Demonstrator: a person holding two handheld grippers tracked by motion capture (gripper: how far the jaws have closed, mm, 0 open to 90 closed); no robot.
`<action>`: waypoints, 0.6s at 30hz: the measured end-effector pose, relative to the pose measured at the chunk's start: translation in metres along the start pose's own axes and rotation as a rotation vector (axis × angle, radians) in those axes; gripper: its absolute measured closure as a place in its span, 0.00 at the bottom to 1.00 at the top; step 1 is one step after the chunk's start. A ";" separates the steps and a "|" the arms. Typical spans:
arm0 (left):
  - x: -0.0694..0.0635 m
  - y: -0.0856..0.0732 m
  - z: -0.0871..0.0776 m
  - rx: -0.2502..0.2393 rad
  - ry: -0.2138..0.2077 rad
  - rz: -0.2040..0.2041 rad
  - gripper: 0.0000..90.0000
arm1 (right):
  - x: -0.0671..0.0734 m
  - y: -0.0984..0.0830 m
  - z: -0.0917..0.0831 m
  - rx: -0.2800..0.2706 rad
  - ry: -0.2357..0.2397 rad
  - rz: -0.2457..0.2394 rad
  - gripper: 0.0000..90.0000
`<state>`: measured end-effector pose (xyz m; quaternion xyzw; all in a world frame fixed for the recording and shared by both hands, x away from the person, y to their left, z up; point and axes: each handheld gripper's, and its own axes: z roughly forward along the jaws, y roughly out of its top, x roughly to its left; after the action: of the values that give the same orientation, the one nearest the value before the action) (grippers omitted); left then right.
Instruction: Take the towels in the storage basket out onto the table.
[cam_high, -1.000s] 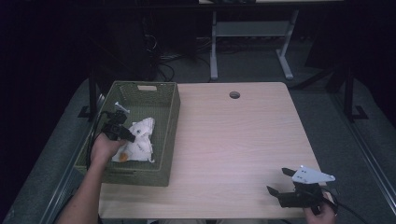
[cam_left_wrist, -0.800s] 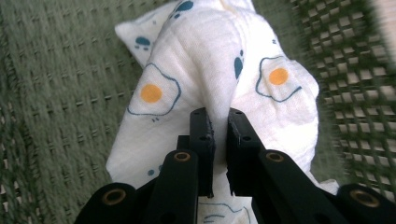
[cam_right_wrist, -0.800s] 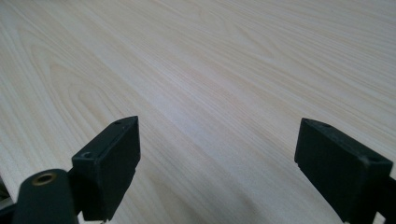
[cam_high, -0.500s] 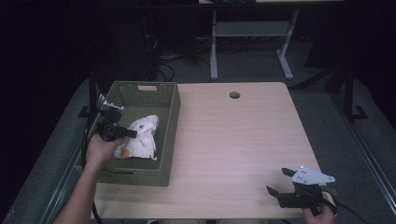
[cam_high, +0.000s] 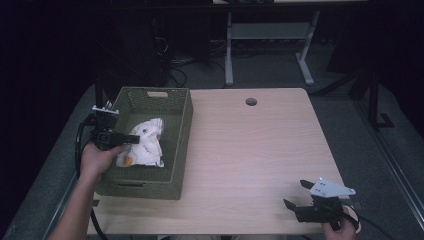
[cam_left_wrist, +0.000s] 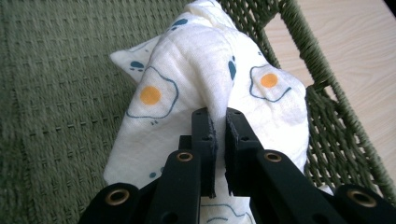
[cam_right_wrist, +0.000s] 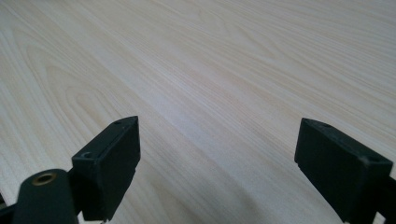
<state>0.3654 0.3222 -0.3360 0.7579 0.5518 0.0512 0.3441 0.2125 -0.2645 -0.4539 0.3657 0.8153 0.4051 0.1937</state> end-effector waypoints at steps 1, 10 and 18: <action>0.001 0.000 -0.002 -0.004 -0.002 -0.001 0.93 | 0.000 0.000 0.000 -0.001 0.000 0.001 0.16; 0.004 0.001 -0.013 -0.073 -0.045 -0.030 0.93 | 0.000 0.000 0.000 0.003 0.000 0.007 0.16; 0.004 0.004 -0.023 -0.116 -0.100 -0.049 0.94 | -0.001 0.000 0.000 0.004 -0.001 0.007 0.16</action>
<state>0.3596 0.3355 -0.3172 0.7245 0.5487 0.0368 0.4156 0.2128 -0.2650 -0.4543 0.3691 0.8148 0.4036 0.1920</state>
